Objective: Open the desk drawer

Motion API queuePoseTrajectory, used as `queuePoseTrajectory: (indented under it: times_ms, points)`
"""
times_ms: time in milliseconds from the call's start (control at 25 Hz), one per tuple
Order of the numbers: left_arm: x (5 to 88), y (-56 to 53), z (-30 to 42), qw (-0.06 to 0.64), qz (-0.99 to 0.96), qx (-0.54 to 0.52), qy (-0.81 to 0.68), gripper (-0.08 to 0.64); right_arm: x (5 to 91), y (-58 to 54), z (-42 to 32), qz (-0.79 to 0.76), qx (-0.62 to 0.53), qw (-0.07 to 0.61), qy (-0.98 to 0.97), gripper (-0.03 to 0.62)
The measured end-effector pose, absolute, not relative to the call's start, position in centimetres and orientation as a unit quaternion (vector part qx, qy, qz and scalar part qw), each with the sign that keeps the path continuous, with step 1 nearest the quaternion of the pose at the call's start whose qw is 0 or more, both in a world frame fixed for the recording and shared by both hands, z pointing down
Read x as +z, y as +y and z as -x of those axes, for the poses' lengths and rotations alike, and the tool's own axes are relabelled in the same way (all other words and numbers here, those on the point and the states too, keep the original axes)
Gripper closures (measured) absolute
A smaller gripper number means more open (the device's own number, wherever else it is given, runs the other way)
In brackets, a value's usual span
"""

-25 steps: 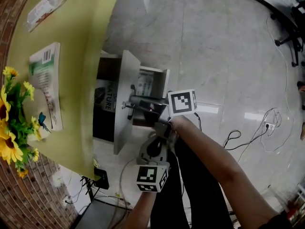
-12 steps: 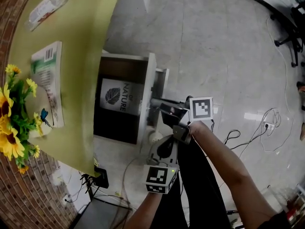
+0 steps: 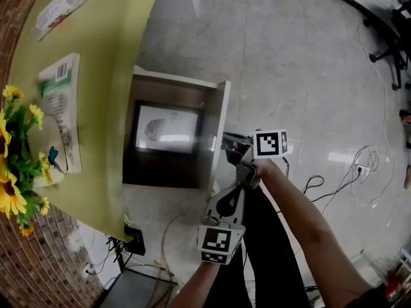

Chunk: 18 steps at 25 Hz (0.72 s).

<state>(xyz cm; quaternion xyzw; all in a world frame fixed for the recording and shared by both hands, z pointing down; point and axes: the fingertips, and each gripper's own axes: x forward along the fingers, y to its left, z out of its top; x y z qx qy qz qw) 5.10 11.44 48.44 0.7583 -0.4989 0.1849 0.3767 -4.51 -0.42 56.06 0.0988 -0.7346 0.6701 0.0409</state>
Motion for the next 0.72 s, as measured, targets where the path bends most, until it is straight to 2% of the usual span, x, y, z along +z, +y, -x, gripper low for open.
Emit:
queuePoseTrajectory:
  times_ms: [120,320,480,720]
  points:
    - [48.7,11.5,-5.5,0.377,-0.763,0.188,-0.490,0.551,55.7,-0.5,5.0,-0.083,0.691,-0.018,-0.718,0.569]
    - [48.2,11.3,-6.0,0.375,-0.769,0.188,-0.483,0.551,55.6,-0.6,4.6,-0.090,0.696,-0.045,-0.711,0.568]
    - [47.3,11.3,-6.5,0.370,-0.776,0.191,-0.474,0.551,55.6,-0.2,2.3,-0.119,0.700,-0.040,-0.703,0.567]
    - [44.3,11.7,-6.0,0.365,-0.781,0.203,-0.464,0.551,53.3,1.3,-2.0,-0.191,0.653,0.027,-0.733,0.568]
